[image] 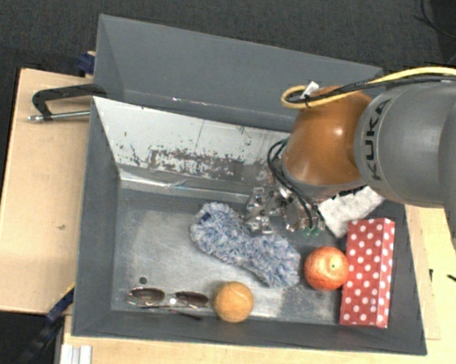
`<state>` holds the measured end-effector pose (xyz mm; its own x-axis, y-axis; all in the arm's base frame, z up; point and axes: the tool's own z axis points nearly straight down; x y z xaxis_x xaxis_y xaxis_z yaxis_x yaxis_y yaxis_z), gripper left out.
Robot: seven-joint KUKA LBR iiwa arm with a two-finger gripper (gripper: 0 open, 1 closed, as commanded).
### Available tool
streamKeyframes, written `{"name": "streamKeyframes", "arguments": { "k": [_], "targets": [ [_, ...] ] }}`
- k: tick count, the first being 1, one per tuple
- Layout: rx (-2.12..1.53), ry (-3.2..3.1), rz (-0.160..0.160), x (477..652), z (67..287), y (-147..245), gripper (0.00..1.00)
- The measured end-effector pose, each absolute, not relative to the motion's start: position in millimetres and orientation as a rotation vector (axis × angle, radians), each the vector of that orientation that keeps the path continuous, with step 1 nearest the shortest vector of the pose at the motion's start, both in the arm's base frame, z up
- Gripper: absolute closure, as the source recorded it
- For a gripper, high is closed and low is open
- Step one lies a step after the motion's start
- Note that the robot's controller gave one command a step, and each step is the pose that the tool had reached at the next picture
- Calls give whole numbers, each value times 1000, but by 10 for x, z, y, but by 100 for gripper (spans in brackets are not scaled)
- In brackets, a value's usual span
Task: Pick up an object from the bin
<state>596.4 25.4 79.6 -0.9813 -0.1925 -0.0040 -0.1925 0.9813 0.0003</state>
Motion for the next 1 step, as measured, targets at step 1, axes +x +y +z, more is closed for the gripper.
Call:
{"name": "streamKeyframes", "arguments": {
  "k": [1],
  "targets": [
    [-304, 3126, 1, 5956, 945, 256, 100]
  ]
}}
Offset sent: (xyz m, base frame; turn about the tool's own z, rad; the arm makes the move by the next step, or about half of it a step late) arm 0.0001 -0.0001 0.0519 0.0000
